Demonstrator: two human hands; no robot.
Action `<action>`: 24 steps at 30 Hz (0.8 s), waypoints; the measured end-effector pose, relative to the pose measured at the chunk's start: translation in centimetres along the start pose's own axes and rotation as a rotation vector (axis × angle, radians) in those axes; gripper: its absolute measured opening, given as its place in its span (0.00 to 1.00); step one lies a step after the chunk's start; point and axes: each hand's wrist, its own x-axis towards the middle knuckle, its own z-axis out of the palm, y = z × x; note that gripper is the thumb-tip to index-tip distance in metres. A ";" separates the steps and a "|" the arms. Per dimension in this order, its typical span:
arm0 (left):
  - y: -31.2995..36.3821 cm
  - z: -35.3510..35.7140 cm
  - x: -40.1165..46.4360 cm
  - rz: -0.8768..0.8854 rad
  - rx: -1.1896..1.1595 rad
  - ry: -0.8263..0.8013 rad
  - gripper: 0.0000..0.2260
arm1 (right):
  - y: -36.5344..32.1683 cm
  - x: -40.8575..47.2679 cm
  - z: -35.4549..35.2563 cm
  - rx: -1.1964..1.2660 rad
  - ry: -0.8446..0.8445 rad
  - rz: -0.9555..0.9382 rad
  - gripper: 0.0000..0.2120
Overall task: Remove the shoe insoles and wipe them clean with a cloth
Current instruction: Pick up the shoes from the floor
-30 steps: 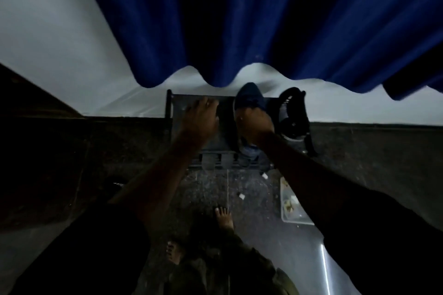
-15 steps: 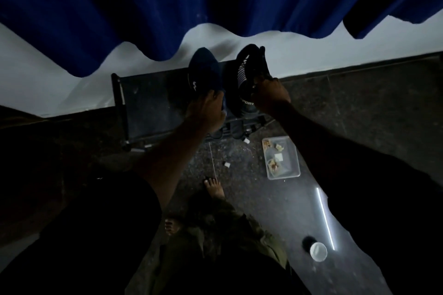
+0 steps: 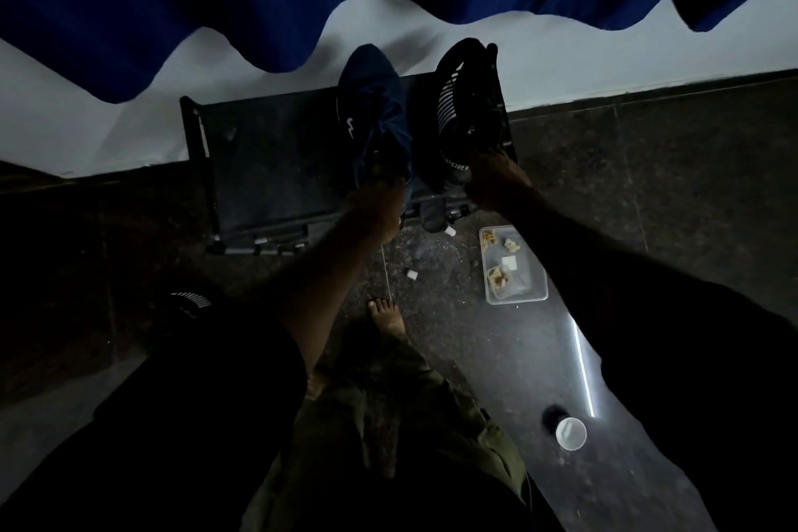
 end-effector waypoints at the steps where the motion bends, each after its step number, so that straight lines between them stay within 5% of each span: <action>1: 0.0 0.2 0.2 0.003 0.003 0.006 0.26 | 0.0 0.4 0.3 -0.004 -0.005 -0.010 0.28; 9: -0.6 0.3 0.9 0.001 0.116 0.067 0.22 | -0.9 2.0 0.5 -0.130 0.011 0.090 0.13; 24: -6.8 -7.0 -4.8 0.022 -0.060 0.338 0.19 | -9.5 0.5 -5.1 -0.326 0.230 -0.135 0.15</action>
